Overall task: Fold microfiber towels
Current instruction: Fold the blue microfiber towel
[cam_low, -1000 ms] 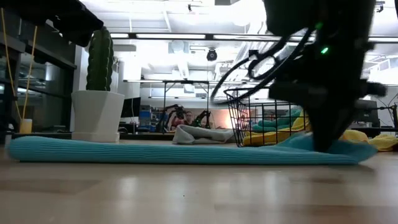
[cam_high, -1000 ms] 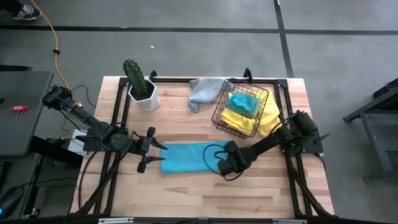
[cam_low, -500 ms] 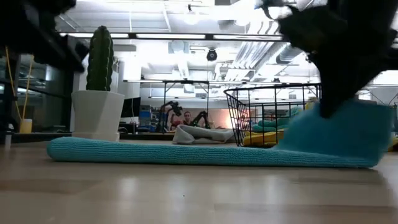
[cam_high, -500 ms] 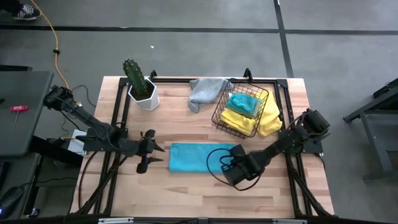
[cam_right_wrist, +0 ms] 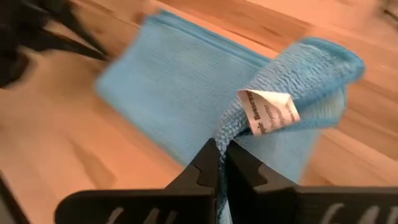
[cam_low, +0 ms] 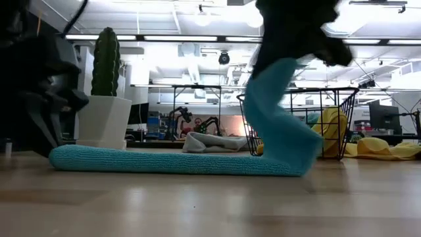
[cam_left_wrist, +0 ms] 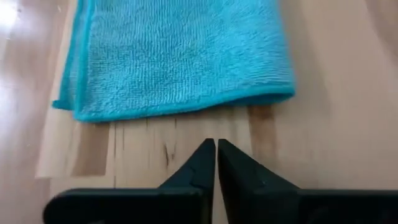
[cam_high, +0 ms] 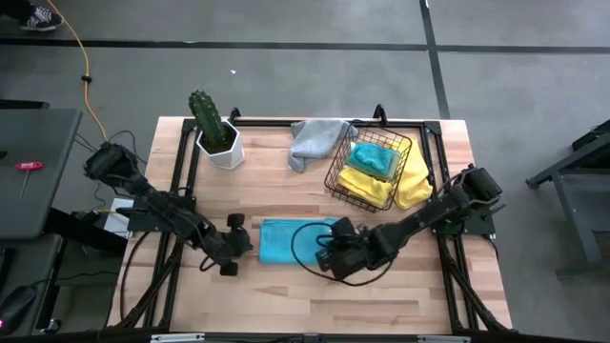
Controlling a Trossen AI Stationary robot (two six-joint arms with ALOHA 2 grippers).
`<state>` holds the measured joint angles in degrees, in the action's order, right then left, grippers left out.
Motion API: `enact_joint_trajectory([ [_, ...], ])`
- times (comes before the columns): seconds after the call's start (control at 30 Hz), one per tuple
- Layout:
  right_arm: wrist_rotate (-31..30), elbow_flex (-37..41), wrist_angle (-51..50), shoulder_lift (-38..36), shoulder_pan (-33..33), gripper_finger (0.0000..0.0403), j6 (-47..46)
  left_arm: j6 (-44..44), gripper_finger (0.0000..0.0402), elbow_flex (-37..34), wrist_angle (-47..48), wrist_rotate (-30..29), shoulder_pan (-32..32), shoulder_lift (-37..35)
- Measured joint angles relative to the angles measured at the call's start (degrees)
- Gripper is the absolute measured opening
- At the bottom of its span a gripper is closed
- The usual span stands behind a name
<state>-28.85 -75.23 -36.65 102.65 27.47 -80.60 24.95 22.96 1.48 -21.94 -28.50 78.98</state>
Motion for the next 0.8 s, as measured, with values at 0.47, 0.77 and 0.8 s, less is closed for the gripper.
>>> enact_joint_trajectory([
  [0.47, 1.59, 0.03, 26.50, 7.61, -6.37, 0.0000, 18.51, -1.77, 0.0001, 0.00, -8.30, 0.24, 2.69, 6.30],
  [0.77, 8.38, 0.05, 40.64, 13.57, -9.57, 0.0000, 22.65, -1.93, 0.0000, 0.00, -8.04, 0.42, 2.72, 5.95],
  [0.8, 8.90, 0.05, 41.55, 13.99, -9.82, 0.0000, 22.61, -2.06, 0.0000, 0.00, -8.05, 0.41, 2.72, 5.95],
])
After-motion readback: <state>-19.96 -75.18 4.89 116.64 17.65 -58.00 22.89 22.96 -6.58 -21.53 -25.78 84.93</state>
